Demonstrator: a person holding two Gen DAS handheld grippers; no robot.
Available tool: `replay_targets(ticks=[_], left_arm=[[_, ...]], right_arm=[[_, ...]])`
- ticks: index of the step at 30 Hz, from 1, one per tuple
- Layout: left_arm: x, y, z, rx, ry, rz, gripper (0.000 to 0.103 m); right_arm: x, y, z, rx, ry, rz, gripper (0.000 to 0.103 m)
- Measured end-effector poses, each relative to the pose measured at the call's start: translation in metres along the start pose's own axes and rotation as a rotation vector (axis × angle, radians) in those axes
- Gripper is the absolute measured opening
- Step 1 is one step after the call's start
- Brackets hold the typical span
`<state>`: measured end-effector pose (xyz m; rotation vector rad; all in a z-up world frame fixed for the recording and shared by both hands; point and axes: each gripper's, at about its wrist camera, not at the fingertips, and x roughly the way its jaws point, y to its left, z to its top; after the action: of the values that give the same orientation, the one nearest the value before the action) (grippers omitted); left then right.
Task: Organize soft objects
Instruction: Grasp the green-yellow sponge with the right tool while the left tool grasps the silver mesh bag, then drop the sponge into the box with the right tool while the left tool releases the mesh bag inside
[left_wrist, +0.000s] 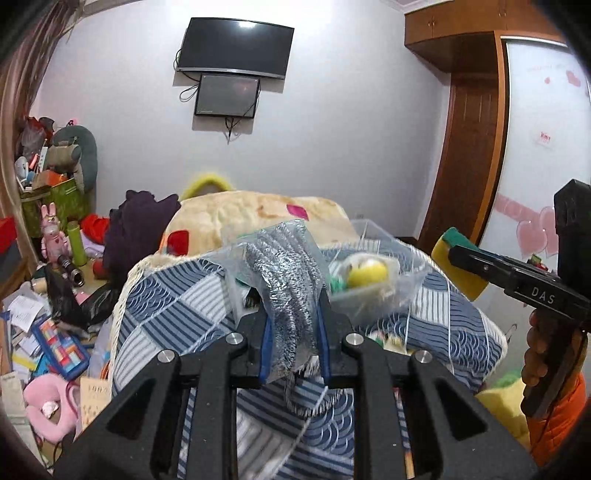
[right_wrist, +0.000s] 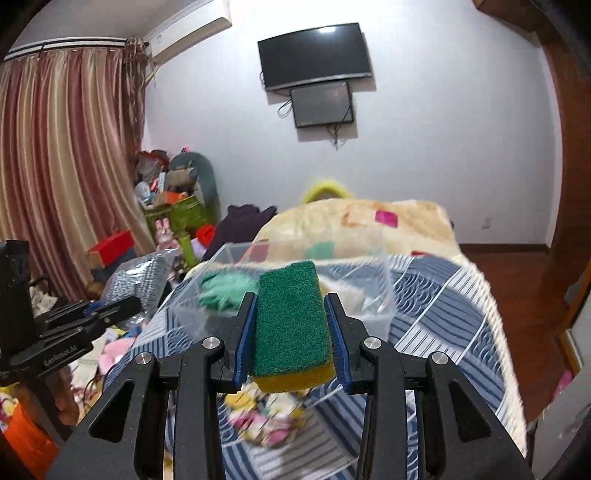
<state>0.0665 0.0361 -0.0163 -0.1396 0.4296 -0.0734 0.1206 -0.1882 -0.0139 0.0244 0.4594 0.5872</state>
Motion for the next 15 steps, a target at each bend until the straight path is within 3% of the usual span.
replay_targets(ticks=[8,15], left_arm=[[0.037,0.006,0.019,0.002,0.024,-0.007,0.02],[0.077,0.006,0.016,0.012,0.101,0.007,0.02]], right_arm=[[0.019,-0.019,0.027,0.018,-0.031,-0.067,0.033],[0.055,-0.028,0.03,0.021,0.031,-0.098,0.033]])
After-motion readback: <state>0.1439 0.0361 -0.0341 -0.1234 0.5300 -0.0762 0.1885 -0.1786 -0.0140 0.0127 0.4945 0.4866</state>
